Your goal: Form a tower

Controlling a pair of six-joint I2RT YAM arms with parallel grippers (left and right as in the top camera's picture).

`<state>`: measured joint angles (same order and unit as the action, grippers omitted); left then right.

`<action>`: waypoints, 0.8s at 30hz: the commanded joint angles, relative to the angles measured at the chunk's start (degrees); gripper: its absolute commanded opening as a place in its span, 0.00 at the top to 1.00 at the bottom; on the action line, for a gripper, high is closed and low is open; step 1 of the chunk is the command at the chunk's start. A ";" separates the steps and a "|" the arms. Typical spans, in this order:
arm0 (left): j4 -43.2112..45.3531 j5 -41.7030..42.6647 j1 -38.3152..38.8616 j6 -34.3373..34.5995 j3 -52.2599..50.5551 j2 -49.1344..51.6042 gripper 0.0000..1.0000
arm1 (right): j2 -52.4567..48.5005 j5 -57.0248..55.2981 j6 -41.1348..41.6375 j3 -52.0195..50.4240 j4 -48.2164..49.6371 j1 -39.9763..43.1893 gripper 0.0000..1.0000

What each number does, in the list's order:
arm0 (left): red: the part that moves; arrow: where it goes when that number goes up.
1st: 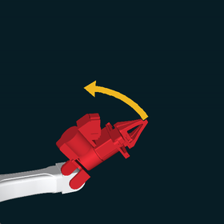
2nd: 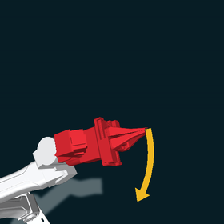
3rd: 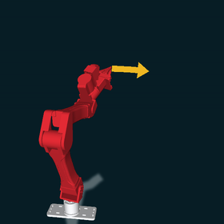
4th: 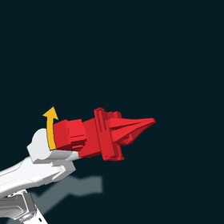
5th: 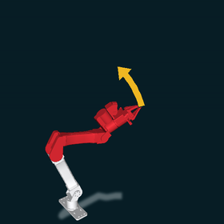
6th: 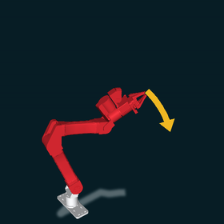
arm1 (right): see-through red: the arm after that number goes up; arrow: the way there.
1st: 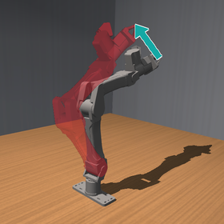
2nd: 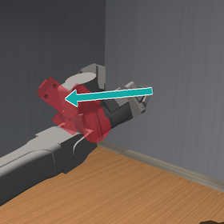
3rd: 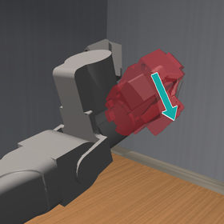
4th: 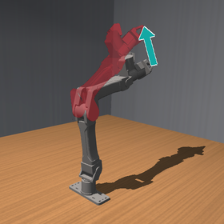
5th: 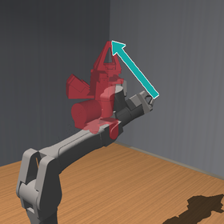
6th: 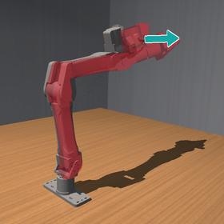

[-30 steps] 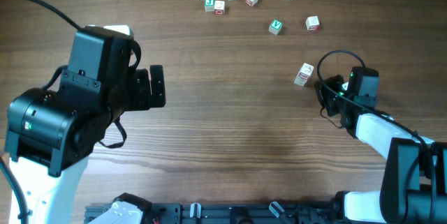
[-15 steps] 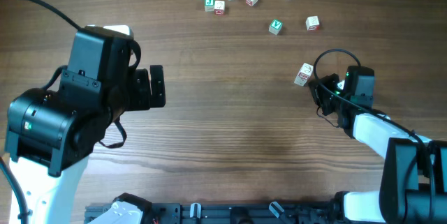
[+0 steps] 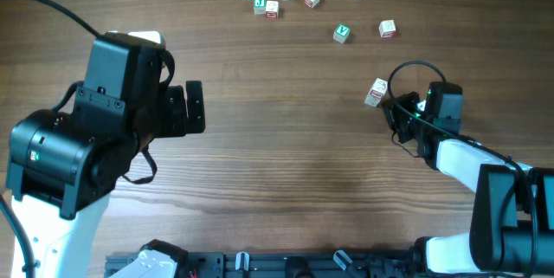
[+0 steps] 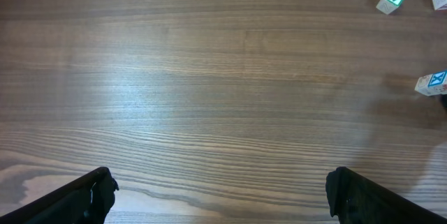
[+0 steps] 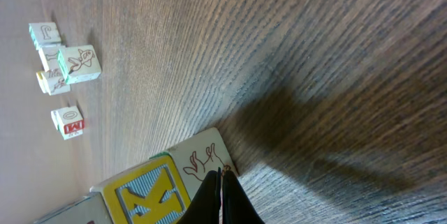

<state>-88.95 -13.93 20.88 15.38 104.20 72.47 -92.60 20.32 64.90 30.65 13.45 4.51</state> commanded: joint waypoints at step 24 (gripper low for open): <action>0.13 -0.94 -0.17 0.66 -0.13 -0.24 0.00 | -0.85 -1.62 0.72 -0.04 1.33 -0.24 0.96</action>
<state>-88.92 -13.93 20.88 15.38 104.20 72.47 -92.60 19.25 64.93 30.65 14.44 4.51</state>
